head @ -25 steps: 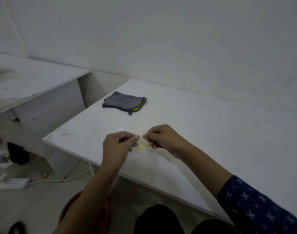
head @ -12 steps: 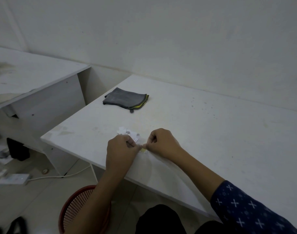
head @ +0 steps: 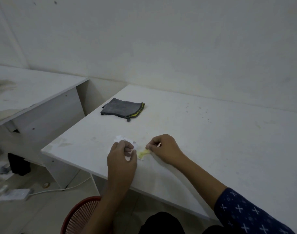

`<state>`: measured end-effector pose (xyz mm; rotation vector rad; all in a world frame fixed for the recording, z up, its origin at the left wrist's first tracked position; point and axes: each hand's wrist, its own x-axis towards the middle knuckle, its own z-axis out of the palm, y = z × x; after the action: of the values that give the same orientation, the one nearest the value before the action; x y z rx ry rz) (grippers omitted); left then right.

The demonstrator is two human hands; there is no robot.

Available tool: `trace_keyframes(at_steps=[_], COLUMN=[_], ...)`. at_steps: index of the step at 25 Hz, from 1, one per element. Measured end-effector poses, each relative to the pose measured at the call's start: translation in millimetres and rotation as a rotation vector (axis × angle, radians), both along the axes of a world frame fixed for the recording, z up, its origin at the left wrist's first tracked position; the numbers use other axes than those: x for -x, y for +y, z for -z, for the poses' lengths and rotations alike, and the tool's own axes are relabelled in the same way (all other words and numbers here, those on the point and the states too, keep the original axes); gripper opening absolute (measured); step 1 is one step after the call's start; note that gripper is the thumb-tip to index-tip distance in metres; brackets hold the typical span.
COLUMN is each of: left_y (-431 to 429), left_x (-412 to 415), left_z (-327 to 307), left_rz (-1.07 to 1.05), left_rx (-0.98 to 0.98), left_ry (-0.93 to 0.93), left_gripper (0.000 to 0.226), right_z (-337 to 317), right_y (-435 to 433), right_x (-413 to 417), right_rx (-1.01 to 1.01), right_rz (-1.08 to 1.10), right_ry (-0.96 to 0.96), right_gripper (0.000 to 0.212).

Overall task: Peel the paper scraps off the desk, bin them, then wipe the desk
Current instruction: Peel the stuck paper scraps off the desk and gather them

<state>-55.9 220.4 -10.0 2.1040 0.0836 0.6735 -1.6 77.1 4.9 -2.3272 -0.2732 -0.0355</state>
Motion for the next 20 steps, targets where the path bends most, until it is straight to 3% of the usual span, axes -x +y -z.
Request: trace_keyframes(at_steps=[5,11,13,20], left_y=[-56.3,-163.8,-197.2,-240.0], left_x=[5.7,28.0,36.6,48.0], left_z=[-3.9,15.9,21.3,32.6], left_rz=[0.236,0.724,0.788,0.807], left_rx=[-0.203,-0.595,-0.634,-0.835], left_ry=[-0.056,0.139,0.119,0.046], left_gripper=[0.015,0.068,0.084,0.098], right_z=[-17.0,-8.3,-8.7,-13.9], right_y=[-68.3,-183.7,-220.7,-332.9], right_x=[20.0,79.5,101.4,155.2], right_rx=[-0.118,0.084,0.148,0.266], right_rz=[0.133,0.279,0.338,0.658], right_ry=[-0.005,-0.019,-0.043,-0.048], right_gripper=[0.014,0.016,0.016,0.017])
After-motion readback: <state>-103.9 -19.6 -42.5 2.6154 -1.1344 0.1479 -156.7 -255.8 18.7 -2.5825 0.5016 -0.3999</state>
